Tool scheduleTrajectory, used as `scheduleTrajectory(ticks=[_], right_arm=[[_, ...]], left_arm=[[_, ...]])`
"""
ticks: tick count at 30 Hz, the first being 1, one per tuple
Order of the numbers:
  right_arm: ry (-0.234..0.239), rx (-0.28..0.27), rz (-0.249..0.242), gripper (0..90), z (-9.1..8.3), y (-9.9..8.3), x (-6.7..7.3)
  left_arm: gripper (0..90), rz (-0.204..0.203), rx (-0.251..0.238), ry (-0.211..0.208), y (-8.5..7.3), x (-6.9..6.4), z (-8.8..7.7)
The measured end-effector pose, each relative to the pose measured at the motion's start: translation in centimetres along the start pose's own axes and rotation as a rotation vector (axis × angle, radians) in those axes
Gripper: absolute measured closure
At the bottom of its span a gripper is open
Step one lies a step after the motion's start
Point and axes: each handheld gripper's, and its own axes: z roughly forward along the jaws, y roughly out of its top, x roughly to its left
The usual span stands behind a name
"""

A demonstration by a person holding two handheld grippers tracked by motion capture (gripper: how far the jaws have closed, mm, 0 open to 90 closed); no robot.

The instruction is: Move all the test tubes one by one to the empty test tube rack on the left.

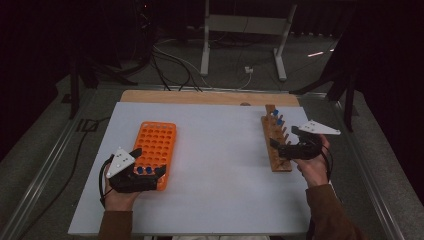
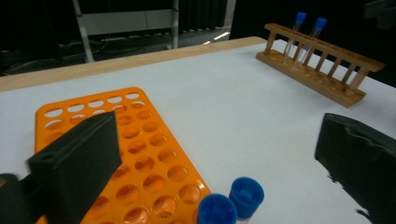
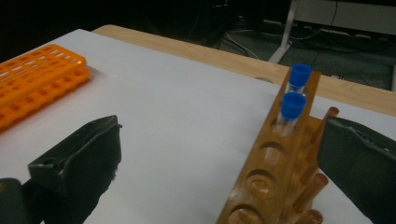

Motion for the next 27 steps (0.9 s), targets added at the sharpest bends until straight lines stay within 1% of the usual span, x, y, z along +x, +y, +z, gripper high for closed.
scheduleTrajectory(ticks=[1, 6, 7, 11, 12, 14, 17, 18, 20, 22, 25, 27], right_arm=[[-0.003, 0.002, 0.001, 0.0, 0.2, 0.0, -0.2], [-0.031, 0.021, -0.005, 0.4, 1.1, 0.4, -1.1], [-0.035, 0.023, -0.005, 2.6, 1.4, 0.4, -1.3], [-0.059, 0.048, 0.001, 6.2, 2.5, 0.3, -2.0], [-0.067, 0.055, 0.004, 7.3, 2.8, 0.2, -2.1], [-0.072, 0.071, 0.012, 10.1, 3.4, -0.1, -2.4], [-0.094, 0.089, 0.005, 16.2, 4.2, -0.3, -2.6], [-0.096, 0.094, 0.005, 18.7, 4.4, -0.3, -2.7], [-0.097, 0.097, -0.002, 28.7, 4.8, -0.4, -2.8], [-0.116, 0.098, -0.007, 36.7, 5.1, -0.4, -3.0], [-0.132, 0.094, -0.010, 51.1, 5.5, -0.6, -3.3], [-0.143, 0.091, -0.014, 57.9, 5.8, -0.6, -3.4]], left_arm=[[4.4, 0.001, -0.002, -0.001, 0.0, 0.0, 0.0], [4.7, -0.006, -0.004, -0.021, 0.0, 0.1, -0.1], [4.7, -0.007, -0.005, -0.024, 0.0, 0.1, -0.1], [2.2, -0.008, -0.008, -0.009, 0.0, 0.0, -0.1], [2.0, -0.008, -0.015, -0.004, 0.0, 0.0, -0.1], [1.8, -0.010, -0.019, -0.005, 0.0, 0.0, -0.2], [1.5, -0.010, -0.022, 0.001, 0.0, 0.0, -0.2], [1.5, -0.014, -0.023, 0.001, 0.0, 0.0, -0.2], [1.4, -0.014, -0.023, 0.005, -0.1, 0.0, -0.2], [1.5, -0.017, -0.024, 0.008, -0.1, 0.0, -0.2], [1.5, -0.013, -0.021, 0.009, -0.1, 0.0, -0.2], [1.5, -0.015, -0.021, 0.009, -0.2, 0.0, -0.2]])
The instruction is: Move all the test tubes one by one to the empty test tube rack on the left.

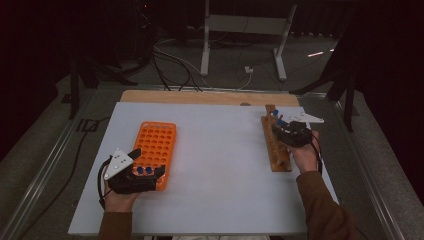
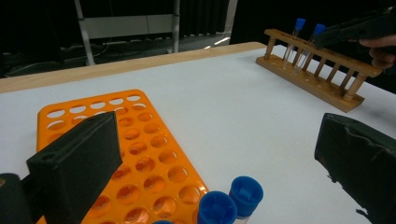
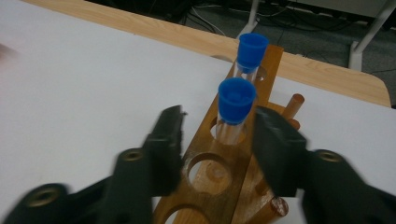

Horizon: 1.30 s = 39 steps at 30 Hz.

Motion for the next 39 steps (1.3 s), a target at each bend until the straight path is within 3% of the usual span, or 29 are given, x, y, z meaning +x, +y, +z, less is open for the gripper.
scheduleTrajectory(ticks=[4, 15, 23, 39], right_arm=[[-0.016, -0.009, 0.012, 65.3, 0.4, 0.1, -0.2], [-0.035, 0.014, 0.035, 75.7, 1.4, 0.5, -0.5], [-0.036, 0.019, 0.042, 76.9, 1.6, 0.6, -0.3], [-0.035, -0.040, 0.046, 77.0, 0.0, 1.4, -0.4]], left_arm=[[1.5, -0.002, 0.002, 0.001, 0.0, 0.0, 0.0], [1.5, -0.010, 0.007, 0.003, -0.1, 0.0, 0.1], [1.5, -0.011, 0.010, -0.001, -0.2, 0.0, 0.1], [0.8, -0.018, 0.009, 0.001, -0.2, 0.0, 0.1]])
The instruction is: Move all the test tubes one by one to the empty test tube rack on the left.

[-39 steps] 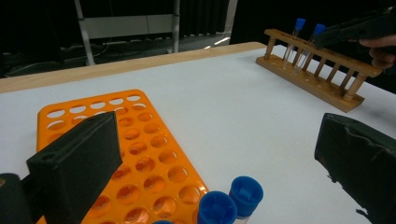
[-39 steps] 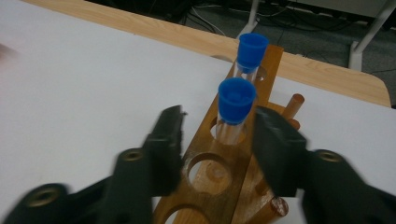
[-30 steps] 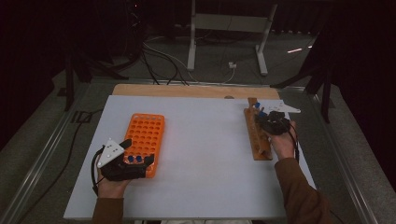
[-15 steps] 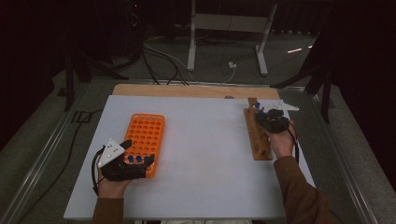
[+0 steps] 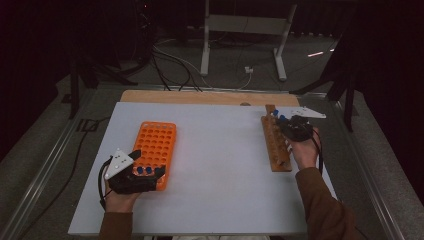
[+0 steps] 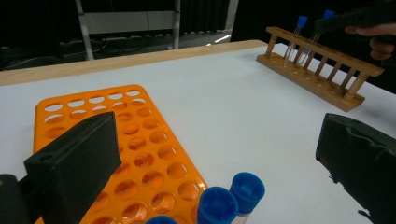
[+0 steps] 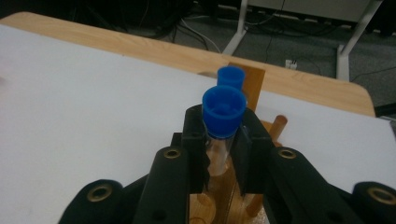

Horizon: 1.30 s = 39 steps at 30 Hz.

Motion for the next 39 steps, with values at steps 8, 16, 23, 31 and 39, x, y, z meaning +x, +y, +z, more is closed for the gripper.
scheduleTrajectory(ticks=[8, 16, 23, 31, 39], right_arm=[[0.006, -0.032, -0.003, 77.1, -1.2, 0.8, 0.1], [-0.001, -0.059, -0.015, 77.1, -2.2, 1.5, 0.3], [0.001, -0.087, -0.040, 77.2, -3.2, 2.2, 0.8], [0.033, -0.106, -0.044, 77.1, -3.7, 2.6, 1.5], [0.091, -0.090, -0.034, 77.1, -3.3, 2.3, 2.5]], left_arm=[[0.8, -0.001, 0.002, -0.001, 0.0, 0.0, 0.0], [0.8, -0.002, 0.002, -0.004, 0.0, -0.1, 0.0], [0.8, 0.001, 0.000, -0.006, 0.1, -0.2, 0.0], [0.8, 0.001, -0.005, -0.009, 0.2, -0.3, 0.0], [0.8, 0.008, -0.010, -0.009, 0.3, -0.6, 0.0]])
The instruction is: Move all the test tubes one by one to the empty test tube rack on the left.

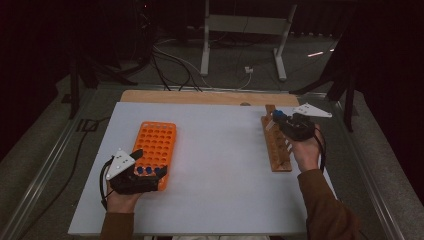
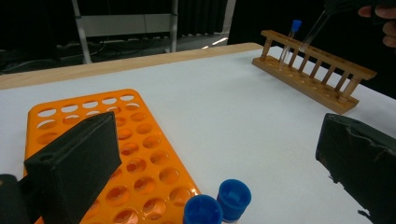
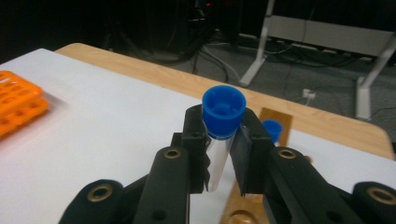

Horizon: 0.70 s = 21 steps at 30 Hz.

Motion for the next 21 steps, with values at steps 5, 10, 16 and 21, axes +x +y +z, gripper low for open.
scheduleTrajectory(ticks=[5, 10, 16, 21], right_arm=[[0.026, 0.019, -0.019, 77.0, 0.2, -0.4, 0.9], [0.050, 0.036, -0.037, 77.0, 0.3, -0.5, 1.6], [0.085, 0.046, -0.045, 77.0, 0.1, -0.4, 2.4], [0.127, 0.046, -0.052, 77.0, -0.1, -0.3, 3.3]], left_arm=[[0.8, 0.009, 0.003, 0.005, 0.2, -0.6, 0.2], [0.8, 0.025, 0.009, -0.001, 0.5, -1.6, 0.7], [0.8, 0.073, 0.027, -0.015, 1.1, -3.3, 2.2], [0.8, 0.082, 0.015, -0.020, 1.9, -4.3, 3.2]])
